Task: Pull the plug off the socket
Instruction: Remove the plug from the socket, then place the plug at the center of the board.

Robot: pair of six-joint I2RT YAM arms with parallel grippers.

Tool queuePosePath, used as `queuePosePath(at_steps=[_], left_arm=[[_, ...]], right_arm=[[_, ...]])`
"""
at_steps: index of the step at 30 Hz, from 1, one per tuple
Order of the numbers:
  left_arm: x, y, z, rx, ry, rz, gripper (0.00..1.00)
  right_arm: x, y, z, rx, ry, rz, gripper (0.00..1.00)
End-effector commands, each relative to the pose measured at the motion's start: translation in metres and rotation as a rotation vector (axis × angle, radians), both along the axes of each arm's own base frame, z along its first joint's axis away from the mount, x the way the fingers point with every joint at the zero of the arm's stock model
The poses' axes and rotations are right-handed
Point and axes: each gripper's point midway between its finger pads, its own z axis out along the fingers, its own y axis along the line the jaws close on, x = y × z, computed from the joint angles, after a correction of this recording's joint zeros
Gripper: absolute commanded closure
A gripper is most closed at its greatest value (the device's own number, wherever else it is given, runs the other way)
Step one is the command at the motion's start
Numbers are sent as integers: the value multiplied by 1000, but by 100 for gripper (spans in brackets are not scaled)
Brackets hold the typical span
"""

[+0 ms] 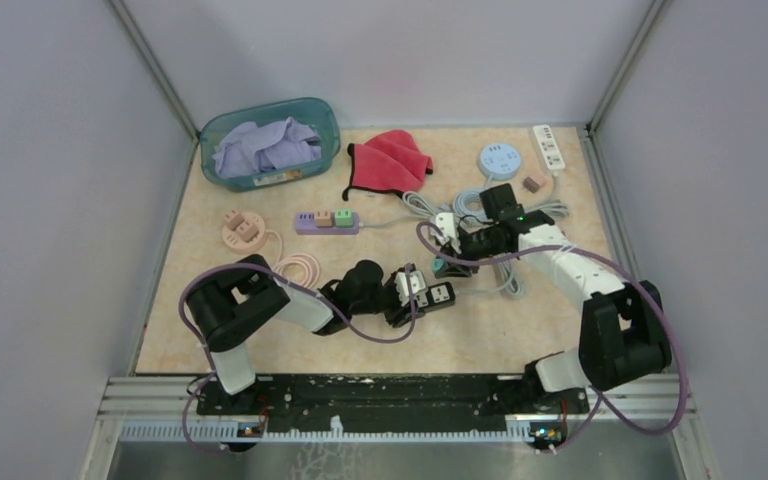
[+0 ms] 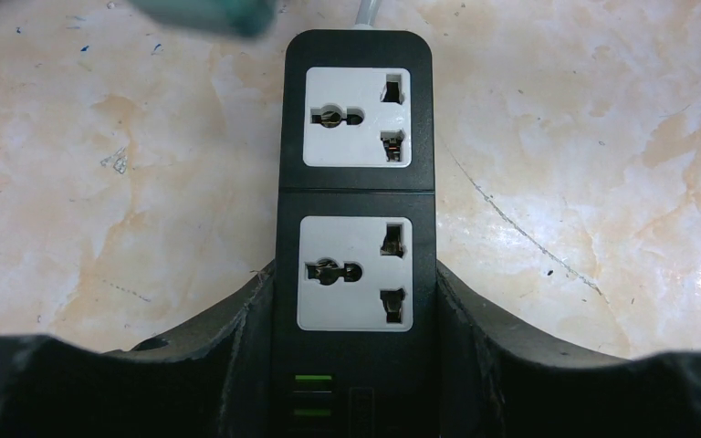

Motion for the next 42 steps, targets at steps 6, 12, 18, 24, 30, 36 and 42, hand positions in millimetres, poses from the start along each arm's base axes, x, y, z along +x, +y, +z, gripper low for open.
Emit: queuePosePath(at_steps=[6, 12, 18, 24, 30, 36, 42], left_arm=[[-6, 4, -13, 38, 29, -10, 100], [-6, 6, -11, 29, 24, 1, 100], [-5, 7, -11, 30, 24, 5, 100], [-5, 7, -11, 30, 24, 6, 100], [-5, 7, -12, 33, 25, 7, 100], [-5, 6, -12, 33, 26, 5, 100], [-5, 6, -12, 32, 26, 5, 100]], right_arm=[[17, -27, 38, 134, -31, -90, 100], [32, -33, 42, 143, -32, -171, 100], [43, -41, 42, 148, -42, -235, 100], [47, -46, 42, 142, -57, -261, 100], [51, -48, 40, 134, -62, -285, 100], [60, -54, 37, 119, -70, -334, 100], [113, -94, 32, 85, -108, -722, 100]])
